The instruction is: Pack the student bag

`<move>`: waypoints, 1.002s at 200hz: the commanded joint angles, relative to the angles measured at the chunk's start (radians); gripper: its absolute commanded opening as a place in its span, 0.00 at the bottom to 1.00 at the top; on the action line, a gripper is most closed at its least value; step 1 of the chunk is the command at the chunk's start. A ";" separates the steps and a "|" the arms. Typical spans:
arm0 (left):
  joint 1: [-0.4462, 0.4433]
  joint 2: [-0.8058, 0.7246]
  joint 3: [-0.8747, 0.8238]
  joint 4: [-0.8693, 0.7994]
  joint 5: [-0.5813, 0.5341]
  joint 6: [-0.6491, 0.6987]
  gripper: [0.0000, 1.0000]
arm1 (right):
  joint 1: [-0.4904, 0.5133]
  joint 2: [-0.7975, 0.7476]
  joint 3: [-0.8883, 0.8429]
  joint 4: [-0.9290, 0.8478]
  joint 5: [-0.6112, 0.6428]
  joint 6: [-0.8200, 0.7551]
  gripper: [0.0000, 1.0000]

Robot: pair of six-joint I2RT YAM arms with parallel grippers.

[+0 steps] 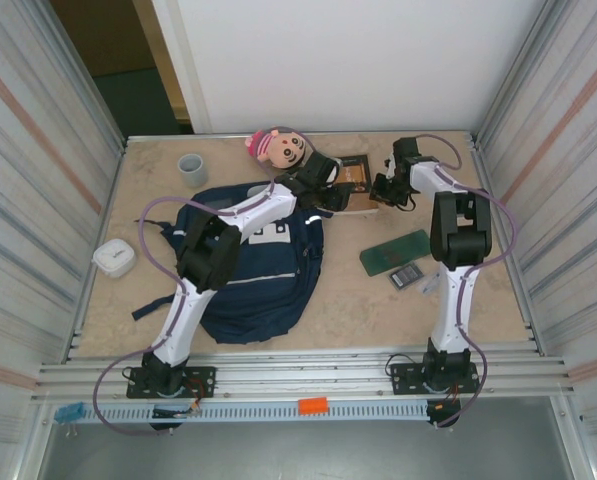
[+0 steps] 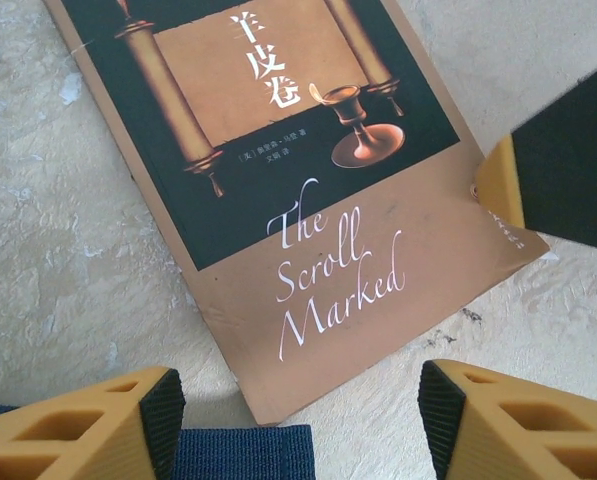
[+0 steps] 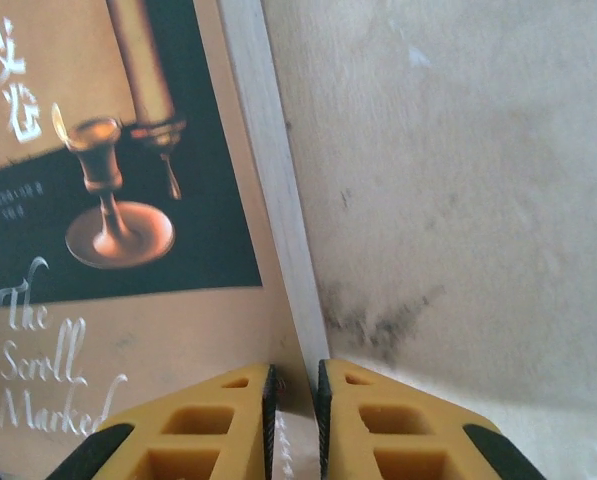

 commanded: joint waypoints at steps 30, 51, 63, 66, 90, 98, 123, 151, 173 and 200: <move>0.002 0.009 0.009 -0.023 0.023 -0.054 0.65 | 0.010 -0.169 -0.275 -0.078 0.114 0.000 0.15; 0.000 0.012 0.008 -0.018 0.036 -0.074 0.64 | 0.005 -0.249 -0.350 -0.076 0.132 0.003 0.16; -0.001 0.019 0.010 -0.011 0.046 -0.082 0.62 | -0.005 -0.289 -0.366 -0.075 0.103 0.002 0.19; -0.001 0.022 0.011 -0.010 0.048 -0.083 0.62 | -0.009 -0.301 -0.366 -0.075 0.094 0.002 0.21; -0.004 0.044 0.030 -0.007 0.061 -0.083 0.61 | -0.045 -0.358 -0.352 -0.054 -0.005 0.027 0.43; -0.004 0.056 0.040 -0.010 0.062 -0.083 0.61 | -0.053 -0.359 -0.340 -0.045 -0.035 0.042 0.49; -0.004 0.102 0.071 -0.025 0.068 -0.083 0.61 | -0.058 -0.307 -0.289 -0.032 -0.074 0.073 0.57; -0.004 0.148 0.091 -0.031 0.079 -0.097 0.60 | -0.046 -0.240 -0.256 -0.017 -0.080 0.096 0.59; -0.004 0.171 0.101 -0.028 0.136 -0.111 0.55 | -0.040 -0.190 -0.243 -0.006 -0.071 0.106 0.59; -0.012 0.171 0.095 0.015 0.251 -0.121 0.53 | -0.028 -0.145 -0.242 -0.002 -0.072 0.098 0.54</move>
